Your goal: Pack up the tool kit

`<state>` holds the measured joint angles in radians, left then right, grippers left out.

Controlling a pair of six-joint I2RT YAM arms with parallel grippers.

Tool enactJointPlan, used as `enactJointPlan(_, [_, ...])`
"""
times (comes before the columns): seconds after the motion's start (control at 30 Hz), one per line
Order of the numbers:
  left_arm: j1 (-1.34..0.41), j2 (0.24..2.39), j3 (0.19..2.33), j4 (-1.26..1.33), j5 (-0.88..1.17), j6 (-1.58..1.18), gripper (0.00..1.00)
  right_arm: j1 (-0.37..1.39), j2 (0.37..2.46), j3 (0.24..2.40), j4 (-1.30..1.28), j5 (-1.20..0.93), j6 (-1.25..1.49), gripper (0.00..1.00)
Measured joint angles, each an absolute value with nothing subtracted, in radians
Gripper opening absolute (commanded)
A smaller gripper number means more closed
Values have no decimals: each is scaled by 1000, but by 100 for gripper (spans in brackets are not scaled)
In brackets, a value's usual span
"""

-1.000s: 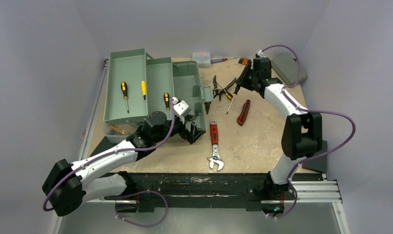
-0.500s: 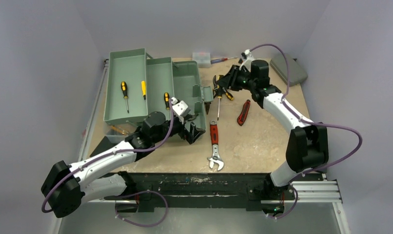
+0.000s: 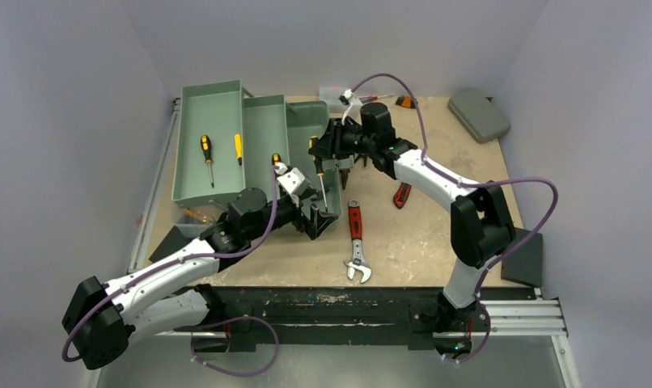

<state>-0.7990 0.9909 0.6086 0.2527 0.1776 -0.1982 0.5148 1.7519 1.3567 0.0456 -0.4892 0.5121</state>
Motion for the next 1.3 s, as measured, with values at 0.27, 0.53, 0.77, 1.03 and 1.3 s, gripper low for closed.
enactJointPlan(0.27, [-799, 1003, 607, 250, 175, -198, 95, 564, 1894, 1429, 46, -433, 524, 50])
enactJointPlan(0.53, [-799, 1018, 607, 249, 168, -197, 95, 567, 1883, 1432, 7, -358, 510, 67])
enactJointPlan(0.77, [-799, 1018, 607, 249, 163, -198, 95, 566, 1731, 1419, -62, -266, 446, 83])
enactJointPlan(1.03, [-799, 988, 600, 218, 130, -210, 95, 559, 1468, 1308, -175, 15, 364, 99])
enactJointPlan(1.3, [-807, 939, 573, 187, 118, -218, 93, 405, 1425, 1267, -334, 226, 379, 99])
